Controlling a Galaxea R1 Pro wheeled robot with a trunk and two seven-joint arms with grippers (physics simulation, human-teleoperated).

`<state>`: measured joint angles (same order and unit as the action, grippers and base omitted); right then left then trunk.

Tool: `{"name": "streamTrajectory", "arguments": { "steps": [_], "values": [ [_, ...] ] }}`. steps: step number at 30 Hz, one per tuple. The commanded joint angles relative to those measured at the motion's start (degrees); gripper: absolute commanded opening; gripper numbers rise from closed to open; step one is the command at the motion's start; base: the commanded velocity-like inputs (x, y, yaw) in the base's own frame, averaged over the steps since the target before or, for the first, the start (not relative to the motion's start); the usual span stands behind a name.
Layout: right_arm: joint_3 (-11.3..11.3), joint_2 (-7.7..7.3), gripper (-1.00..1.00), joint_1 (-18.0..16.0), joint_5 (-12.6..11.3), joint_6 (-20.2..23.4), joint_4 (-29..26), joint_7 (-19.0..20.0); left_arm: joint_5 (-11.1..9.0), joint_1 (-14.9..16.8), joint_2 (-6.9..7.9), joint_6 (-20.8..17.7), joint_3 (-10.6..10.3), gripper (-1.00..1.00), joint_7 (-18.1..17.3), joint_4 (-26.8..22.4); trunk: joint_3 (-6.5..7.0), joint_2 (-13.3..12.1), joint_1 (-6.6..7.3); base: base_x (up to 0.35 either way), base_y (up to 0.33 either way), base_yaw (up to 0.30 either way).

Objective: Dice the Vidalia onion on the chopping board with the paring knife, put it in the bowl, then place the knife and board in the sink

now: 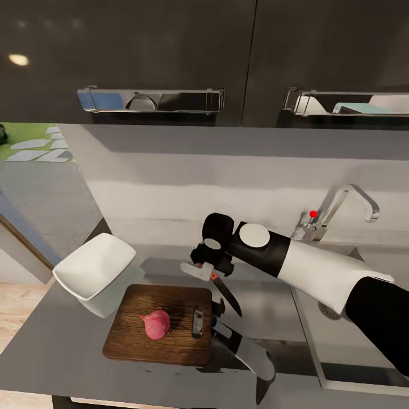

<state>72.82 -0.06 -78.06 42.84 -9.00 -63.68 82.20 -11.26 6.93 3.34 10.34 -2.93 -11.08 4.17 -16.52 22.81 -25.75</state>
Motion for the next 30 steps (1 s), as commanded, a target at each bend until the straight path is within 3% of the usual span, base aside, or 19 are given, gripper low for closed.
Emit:
{"name": "streamTrajectory", "arguments": {
  "steps": [1, 14, 25, 27, 30],
  "values": [
    [0.1, -0.11, 1.0, -0.1, -0.6, -1.2, 0.0, 0.0, -0.6, 0.1, 0.0, 0.4, -0.3, 1.0, -0.3, 0.3, -0.1, 0.1, -0.03, 0.0, 0.0, 0.0],
    [0.1, -0.42, 1.0, -0.1, -4.0, -5.2, -0.1, 1.2, -0.6, 0.1, -0.01, 0.4, -0.3, 1.0, -0.3, 0.2, -0.1, 0.1, -0.03, 0.0, 0.0, 0.0],
    [0.0, -1.02, 1.0, -0.1, -4.1, -5.4, -0.1, 3.5, -0.6, 0.1, 0.0, 0.4, -0.3, 1.0, -0.3, 0.3, -0.1, 0.1, -0.03, 0.0, 0.0, 0.0],
    [-0.1, -1.32, 1.0, -0.1, -4.1, -7.8, -0.1, 6.1, -0.6, 0.1, 0.0, 0.4, -0.3, 1.0, -0.3, 0.3, -0.1, 0.1, -0.03, 0.0, 0.0, 0.0],
    [0.1, -1.45, 1.0, -0.1, -4.1, -9.7, -0.1, 6.8, -0.6, 0.1, 0.0, 0.4, -0.3, 1.0, -0.3, 0.3, -0.1, 0.1, -0.03, 0.0, 0.0, 0.0]
  ]
}}
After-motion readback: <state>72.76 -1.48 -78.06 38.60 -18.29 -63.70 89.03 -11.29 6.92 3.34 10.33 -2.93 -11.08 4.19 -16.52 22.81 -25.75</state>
